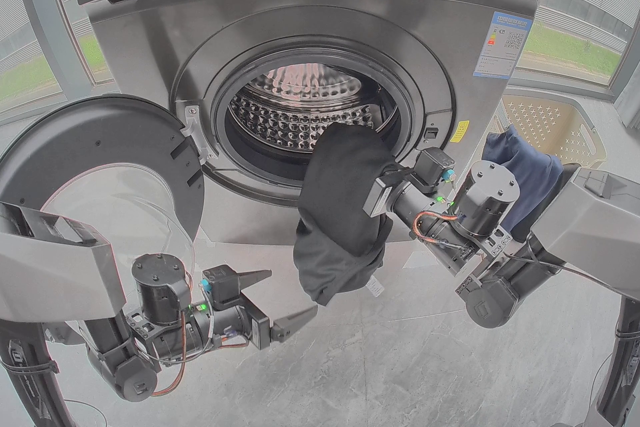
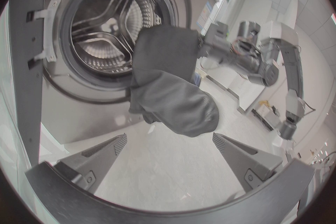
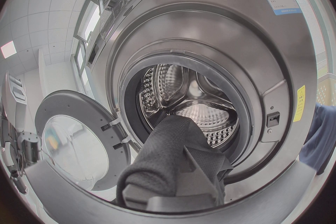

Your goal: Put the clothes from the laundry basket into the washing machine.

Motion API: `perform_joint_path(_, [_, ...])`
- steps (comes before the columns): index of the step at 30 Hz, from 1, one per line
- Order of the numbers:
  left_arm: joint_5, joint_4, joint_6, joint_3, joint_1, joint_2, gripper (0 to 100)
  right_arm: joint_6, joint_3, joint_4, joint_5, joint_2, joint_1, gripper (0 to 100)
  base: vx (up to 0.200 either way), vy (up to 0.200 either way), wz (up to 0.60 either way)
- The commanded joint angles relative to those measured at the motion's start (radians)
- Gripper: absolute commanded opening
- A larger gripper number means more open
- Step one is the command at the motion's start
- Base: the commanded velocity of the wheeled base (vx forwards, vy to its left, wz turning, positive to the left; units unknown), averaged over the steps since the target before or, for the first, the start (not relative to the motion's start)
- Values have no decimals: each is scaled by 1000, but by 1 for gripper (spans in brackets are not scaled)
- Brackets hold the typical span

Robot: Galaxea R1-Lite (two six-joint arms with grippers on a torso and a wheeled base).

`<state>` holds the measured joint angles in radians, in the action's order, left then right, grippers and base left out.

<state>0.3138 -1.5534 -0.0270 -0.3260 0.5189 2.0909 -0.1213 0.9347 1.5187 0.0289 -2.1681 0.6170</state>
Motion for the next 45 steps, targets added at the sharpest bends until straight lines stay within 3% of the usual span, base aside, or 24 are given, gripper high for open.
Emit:
perform_joint_path(1, [44,-1,32,77,6,41,100,0,1,-2,0,10,6,0,0,0,0])
perform_joint_path(5, [73,-1,59,111,9,46,100,-1,-2,1,0,8,9,0,0,0,0])
perform_joint_path(9, [71,-2,61,88,7,48,100,-3,-7,6,11,4,18,0,0,0,0])
perform_joint_path(11, [64,-1,47,16,9,32,100,-6,-13,8,16,4,33,0,0,0,0])
perform_joint_path(16, [28,-1,45,-33,10,25,100,-5,-31,8,16,2,49,0,0,0,0])
perform_joint_path(21, [19,1,16,-136,27,40,100,-3,-30,5,16,-4,58,0,0,0,0])
perform_joint_path(33, [5,1,12,-329,44,184,100,2,-33,-2,16,-16,93,0,0,0,0])
perform_joint_path(41, [-48,3,-51,-467,44,212,100,0,-50,5,17,-13,109,0,0,0,0])
perform_joint_path(45, [-61,3,-68,-521,43,236,100,-3,-73,11,16,-12,115,0,0,0,0])
